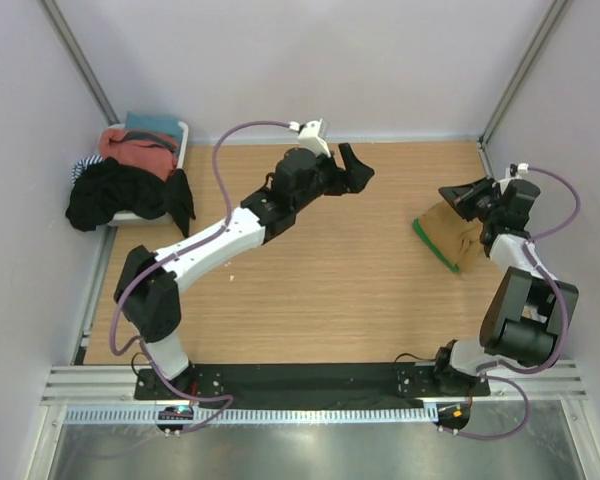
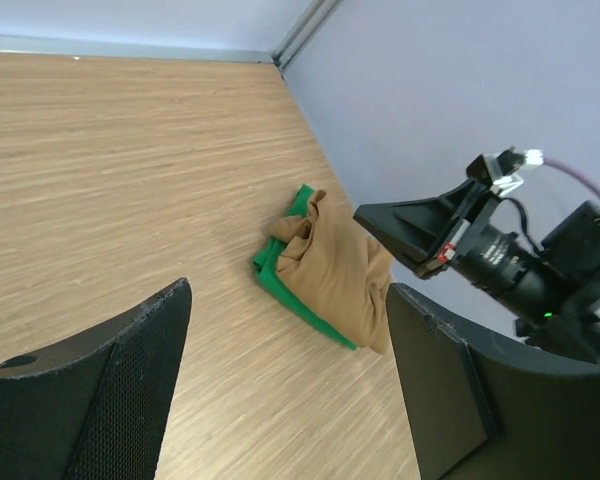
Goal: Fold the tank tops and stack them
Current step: Neatly place the folded tank top to the corner
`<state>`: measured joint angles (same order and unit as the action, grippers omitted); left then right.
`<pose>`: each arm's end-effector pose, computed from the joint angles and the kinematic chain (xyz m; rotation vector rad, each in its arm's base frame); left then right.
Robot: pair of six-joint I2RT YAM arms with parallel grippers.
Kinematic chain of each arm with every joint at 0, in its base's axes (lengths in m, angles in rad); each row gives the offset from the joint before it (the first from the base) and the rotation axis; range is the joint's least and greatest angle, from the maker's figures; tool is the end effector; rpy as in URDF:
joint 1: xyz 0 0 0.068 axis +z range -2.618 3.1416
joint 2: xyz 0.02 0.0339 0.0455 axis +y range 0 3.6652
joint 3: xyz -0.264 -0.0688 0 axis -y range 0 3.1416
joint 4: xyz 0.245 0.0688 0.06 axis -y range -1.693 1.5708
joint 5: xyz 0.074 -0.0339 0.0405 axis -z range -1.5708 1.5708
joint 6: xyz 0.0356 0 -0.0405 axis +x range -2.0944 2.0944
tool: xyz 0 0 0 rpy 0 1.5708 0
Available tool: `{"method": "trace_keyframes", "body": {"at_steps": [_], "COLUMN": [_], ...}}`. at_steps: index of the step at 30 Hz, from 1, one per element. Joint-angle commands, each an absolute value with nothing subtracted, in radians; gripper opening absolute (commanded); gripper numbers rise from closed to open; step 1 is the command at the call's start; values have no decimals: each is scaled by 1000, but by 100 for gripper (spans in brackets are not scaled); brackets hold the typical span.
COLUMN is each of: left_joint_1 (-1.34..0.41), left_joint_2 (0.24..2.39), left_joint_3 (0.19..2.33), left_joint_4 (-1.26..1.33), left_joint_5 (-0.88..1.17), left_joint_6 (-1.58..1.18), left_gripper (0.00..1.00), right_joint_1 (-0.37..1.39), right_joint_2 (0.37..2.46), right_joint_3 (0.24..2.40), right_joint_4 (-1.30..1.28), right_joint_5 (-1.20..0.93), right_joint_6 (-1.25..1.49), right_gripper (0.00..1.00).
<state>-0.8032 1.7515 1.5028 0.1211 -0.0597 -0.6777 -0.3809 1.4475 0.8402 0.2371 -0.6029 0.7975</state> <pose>0.2990 -0.3067 0.3571 0.0661 1.8122 -1.0361 0.3039 -0.1000 0.2476 0.7290 1.8280 0.8581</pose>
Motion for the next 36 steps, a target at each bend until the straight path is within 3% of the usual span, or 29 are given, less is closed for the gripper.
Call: {"method": "trace_keyframes", "body": {"at_steps": [1, 6, 8, 14, 17, 22, 25, 28, 30, 33, 36], "left_joint_1": [-772, -762, -764, -764, -762, -762, -761, -758, -755, -755, -755], "left_joint_2": [1682, 1560, 1499, 1413, 1376, 1322, 1284, 1232, 1201, 1129, 1033], "left_joint_3": [1410, 1164, 1076, 1035, 1031, 1023, 1009, 988, 966, 917, 842], "left_joint_4": [115, 257, 316, 241, 197, 138, 103, 51, 5, -63, -107], "left_joint_5": [-14, -32, -35, -57, -75, -124, -168, -198, -228, -293, -347], "left_joint_6": [-731, -756, -758, -715, -690, -663, -661, -643, -623, -583, -583], "left_gripper": [79, 78, 78, 78, 78, 79, 81, 85, 88, 95, 100], "right_joint_1": [-384, -405, -425, -452, -453, -453, -453, -448, -436, -348, -232], "right_joint_2": [1477, 1644, 1764, 2120, 2112, 1941, 1841, 1728, 1580, 1423, 1251], "right_joint_3": [787, 661, 595, 644, 681, 698, 690, 680, 684, 702, 700], "right_joint_4": [582, 907, 1300, 1669, 1597, 1180, 1082, 973, 677, 365, 224], "right_joint_5": [-692, -690, -699, -758, -770, -743, -713, -681, -606, -415, -281], "right_joint_6": [876, 1032, 1183, 1439, 1419, 1206, 1169, 1090, 964, 729, 638], "right_gripper": [1, 3, 6, 6, 5, 7, 26, 50, 66, 73, 74]}}
